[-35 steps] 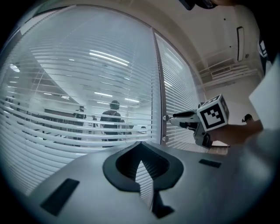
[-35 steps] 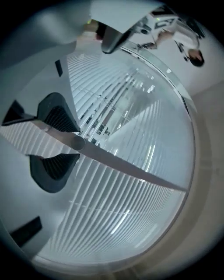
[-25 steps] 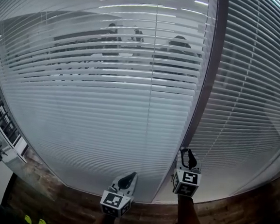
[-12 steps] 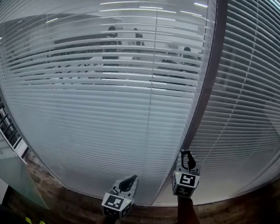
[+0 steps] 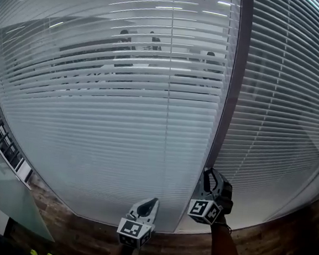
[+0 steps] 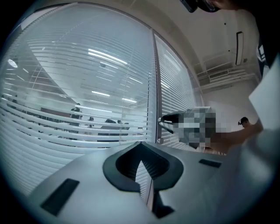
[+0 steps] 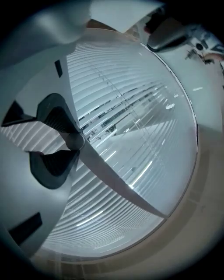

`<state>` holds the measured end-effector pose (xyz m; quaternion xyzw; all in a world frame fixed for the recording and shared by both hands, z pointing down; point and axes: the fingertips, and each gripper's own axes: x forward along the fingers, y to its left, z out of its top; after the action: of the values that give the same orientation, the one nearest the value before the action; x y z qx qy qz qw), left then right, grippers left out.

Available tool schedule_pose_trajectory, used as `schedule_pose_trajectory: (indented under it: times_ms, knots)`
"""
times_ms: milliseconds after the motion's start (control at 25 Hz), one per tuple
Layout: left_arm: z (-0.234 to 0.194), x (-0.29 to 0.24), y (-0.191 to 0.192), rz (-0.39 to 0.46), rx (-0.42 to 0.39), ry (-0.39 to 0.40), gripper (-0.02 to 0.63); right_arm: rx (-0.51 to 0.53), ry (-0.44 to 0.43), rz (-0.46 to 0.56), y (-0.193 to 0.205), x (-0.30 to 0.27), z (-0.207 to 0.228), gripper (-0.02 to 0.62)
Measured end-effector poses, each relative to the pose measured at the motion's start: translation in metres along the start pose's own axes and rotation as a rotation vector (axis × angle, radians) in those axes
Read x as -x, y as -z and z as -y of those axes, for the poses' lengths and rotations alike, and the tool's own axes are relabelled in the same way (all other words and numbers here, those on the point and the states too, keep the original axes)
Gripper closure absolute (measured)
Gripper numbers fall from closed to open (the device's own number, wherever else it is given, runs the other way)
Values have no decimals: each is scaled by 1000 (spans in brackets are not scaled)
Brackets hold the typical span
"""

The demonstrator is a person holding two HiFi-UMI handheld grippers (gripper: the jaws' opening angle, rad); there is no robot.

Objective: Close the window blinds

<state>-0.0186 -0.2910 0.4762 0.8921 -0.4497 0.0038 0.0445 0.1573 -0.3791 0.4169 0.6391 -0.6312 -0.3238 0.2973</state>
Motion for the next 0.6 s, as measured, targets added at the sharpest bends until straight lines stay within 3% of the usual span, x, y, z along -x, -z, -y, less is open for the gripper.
schedule_pose_trajectory:
  times_ms: [360, 600]
  knots:
    - [6, -1, 6, -18, -5, 4, 606, 577, -39, 25, 7, -1, -6, 469]
    - [6, 1, 3, -18, -6, 9, 606, 817, -51, 28, 9, -1, -5, 469]
